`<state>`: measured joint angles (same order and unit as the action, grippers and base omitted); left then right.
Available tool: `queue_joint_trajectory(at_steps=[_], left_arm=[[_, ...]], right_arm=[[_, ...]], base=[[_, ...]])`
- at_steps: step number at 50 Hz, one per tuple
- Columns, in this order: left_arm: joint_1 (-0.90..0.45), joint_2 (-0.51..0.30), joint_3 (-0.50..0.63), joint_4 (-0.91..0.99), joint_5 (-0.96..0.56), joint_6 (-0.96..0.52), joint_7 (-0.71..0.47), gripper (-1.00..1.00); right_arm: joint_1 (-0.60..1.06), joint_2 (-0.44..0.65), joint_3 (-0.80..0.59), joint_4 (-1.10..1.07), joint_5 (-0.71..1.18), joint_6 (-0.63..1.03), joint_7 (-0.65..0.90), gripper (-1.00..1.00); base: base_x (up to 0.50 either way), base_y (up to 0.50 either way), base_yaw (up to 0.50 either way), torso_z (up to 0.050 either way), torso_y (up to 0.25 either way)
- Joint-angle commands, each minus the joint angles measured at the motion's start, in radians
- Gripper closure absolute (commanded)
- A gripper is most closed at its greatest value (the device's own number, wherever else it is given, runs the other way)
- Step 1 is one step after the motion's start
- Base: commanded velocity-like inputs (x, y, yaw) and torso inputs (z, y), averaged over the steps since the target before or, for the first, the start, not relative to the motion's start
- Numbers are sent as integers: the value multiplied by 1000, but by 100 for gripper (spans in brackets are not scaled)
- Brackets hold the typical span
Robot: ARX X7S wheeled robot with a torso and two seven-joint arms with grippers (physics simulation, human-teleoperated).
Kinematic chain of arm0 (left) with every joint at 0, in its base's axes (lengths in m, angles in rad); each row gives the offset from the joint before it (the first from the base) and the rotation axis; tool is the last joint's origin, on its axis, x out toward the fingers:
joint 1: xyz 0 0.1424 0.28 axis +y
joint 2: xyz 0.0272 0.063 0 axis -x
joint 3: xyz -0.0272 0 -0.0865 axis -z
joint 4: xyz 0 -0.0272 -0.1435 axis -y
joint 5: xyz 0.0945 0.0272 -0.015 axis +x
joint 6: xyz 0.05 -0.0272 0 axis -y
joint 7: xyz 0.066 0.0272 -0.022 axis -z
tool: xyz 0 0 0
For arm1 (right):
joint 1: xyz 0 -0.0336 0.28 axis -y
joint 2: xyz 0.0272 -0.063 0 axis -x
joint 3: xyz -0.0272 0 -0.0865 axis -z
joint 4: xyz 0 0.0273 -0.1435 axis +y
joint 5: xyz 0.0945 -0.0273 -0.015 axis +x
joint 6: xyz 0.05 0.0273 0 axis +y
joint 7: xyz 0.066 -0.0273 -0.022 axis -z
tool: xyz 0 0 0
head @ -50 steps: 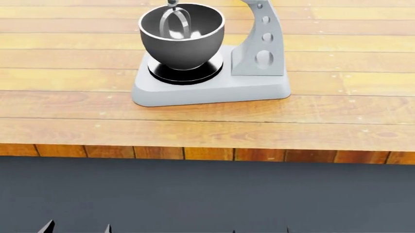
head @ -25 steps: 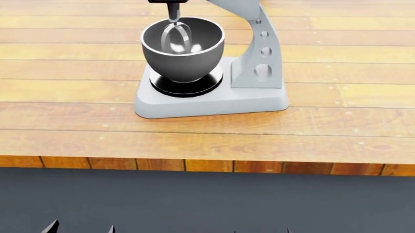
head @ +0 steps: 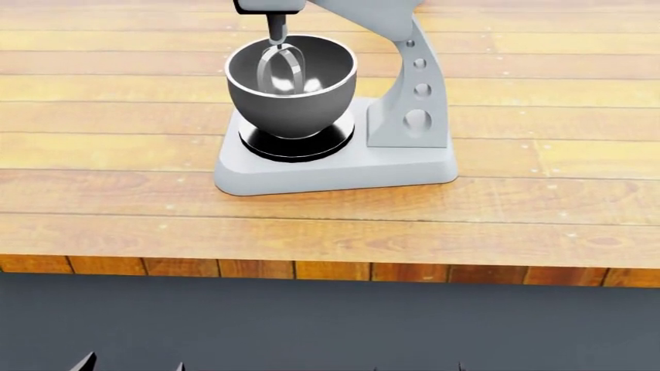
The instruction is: Open the stand mixer head.
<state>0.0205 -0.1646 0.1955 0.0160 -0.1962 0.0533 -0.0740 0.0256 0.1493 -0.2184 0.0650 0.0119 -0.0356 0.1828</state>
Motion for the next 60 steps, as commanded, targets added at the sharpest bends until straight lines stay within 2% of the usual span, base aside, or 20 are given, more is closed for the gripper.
queue_joint_trajectory(at_steps=[1, 3, 6, 10, 17, 23, 25, 31, 34, 36, 40, 60], left_arm=[[-3, -20, 10, 84, 6, -90, -38, -100], [-20, -39, -3, 216, -11, -217, -68, -100], [-54, -61, -2, 314, -6, -328, -95, -100], [-167, -89, -42, 508, -91, -563, -118, -100], [-343, -121, -98, 729, -144, -810, -188, -100], [-425, -128, -144, 786, -191, -897, -203, -100], [-476, -121, -211, 822, -250, -954, -210, -100], [-507, -110, -215, 819, -264, -975, -224, -100], [-501, -91, -259, 818, -288, -971, -230, -100], [-505, -113, -219, 817, -260, -974, -233, -100], [-479, -107, -204, 797, -253, -940, -223, -100], [-460, -111, -208, 797, -261, -926, -234, -100]], right_arm=[[7, 3, 34, -153, 62, 139, 9, -100], [15, 13, 38, -250, 83, 198, 0, -100], [51, 33, 42, -369, 101, 304, -6, -100], [160, 37, 87, -593, 154, 465, 16, -100], [308, 33, 134, -739, 217, 618, 40, -100], [382, 33, 148, -771, 258, 692, 42, -100], [405, 29, 166, -789, 276, 718, 51, -100], [447, 26, 196, -802, 310, 759, 61, -100], [425, 14, 223, -798, 332, 744, 61, -100], [405, 8, 239, -779, 347, 722, 50, -100], [402, 19, 231, -779, 346, 720, 48, -100], [403, 34, 242, -798, 351, 708, 74, -100]], base=[[0, 0, 0, 0, 0], [0, 0, 0, 0, 0], [0, 0, 0, 0, 0], [0, 0, 0, 0, 0], [0, 0, 0, 0, 0], [0, 0, 0, 0, 0], [0, 0, 0, 0, 0], [0, 0, 0, 0, 0], [0, 0, 0, 0, 0], [0, 0, 0, 0, 0], [0, 0, 0, 0, 0], [0, 0, 0, 0, 0]])
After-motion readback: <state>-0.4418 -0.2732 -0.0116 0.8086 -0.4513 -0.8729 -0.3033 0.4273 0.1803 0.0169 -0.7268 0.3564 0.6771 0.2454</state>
